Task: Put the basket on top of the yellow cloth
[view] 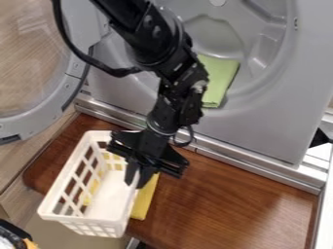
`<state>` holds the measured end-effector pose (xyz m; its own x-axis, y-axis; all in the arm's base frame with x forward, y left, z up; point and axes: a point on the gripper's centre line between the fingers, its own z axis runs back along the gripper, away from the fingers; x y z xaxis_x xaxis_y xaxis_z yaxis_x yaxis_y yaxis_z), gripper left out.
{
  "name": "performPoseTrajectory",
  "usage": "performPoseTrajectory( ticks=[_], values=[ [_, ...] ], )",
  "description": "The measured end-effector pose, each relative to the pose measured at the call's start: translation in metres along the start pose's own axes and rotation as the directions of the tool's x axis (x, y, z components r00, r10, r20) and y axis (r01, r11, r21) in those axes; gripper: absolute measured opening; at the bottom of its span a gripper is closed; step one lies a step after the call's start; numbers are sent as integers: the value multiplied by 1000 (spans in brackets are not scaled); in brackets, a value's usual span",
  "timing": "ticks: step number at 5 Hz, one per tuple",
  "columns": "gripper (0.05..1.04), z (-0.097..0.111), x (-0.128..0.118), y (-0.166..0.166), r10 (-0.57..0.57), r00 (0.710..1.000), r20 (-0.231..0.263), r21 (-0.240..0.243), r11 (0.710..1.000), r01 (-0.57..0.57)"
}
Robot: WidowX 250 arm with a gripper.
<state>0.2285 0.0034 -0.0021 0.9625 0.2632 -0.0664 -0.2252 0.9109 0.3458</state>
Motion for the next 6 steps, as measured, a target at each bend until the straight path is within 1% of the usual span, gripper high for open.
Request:
performPoseTrajectory(
  ticks=[1,2,3,4,5,6],
  values=[
    [89,-6,16,11,-4,1000,15,40,999,3],
    [89,-8,26,20,-2,1000,9,99,995,1],
    [89,-16,34,19,63,996,56,113,991,-69],
    [89,-20,43,14,127,985,117,98,985,-139],
    [89,-26,46,13,165,977,134,100,979,-179],
    [124,-36,51,6,168,979,115,103,978,-180]
  ],
)
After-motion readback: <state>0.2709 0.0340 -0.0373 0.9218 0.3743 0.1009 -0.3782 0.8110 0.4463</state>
